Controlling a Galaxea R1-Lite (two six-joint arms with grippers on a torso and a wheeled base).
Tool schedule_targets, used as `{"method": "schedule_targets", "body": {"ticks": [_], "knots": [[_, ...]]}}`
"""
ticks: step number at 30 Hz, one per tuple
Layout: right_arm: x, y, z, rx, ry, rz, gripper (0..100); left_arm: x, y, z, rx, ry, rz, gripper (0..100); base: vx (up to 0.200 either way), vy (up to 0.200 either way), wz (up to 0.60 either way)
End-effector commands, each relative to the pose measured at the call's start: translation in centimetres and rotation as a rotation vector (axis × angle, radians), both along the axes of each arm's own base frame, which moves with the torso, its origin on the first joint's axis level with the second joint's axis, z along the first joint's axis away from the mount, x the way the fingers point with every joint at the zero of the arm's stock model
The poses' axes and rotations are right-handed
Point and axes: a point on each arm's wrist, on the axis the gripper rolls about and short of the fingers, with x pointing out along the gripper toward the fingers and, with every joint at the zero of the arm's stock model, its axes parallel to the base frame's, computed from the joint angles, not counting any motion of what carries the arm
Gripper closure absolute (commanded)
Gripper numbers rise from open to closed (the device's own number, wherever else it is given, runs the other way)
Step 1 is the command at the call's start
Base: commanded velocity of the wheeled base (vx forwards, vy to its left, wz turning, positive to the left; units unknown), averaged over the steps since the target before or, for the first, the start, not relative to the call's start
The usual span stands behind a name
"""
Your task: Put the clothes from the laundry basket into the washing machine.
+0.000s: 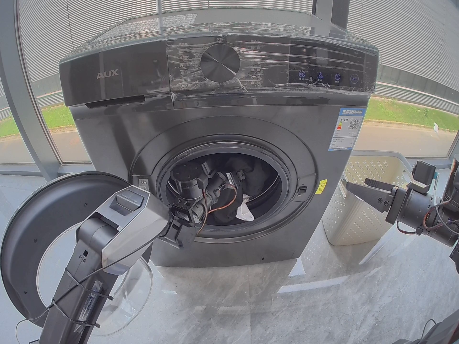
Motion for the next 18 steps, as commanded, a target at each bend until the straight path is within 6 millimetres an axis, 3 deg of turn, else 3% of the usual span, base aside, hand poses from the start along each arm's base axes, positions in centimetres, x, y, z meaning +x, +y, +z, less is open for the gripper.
{"method": "schedule_targets", "body": {"ticks": [1,18], "knots": [[0.0,0.0,0.1,0.001,-0.004,0.002,0,-0.7,0.9,-0.2,0.083,0.008,0.016,0,0.000,0.000,0.00],[0.0,0.0,0.1,0.002,-0.003,0.003,0,-3.1,1.4,-3.0,0.164,0.176,-0.026,0,0.000,0.000,0.00]]}}
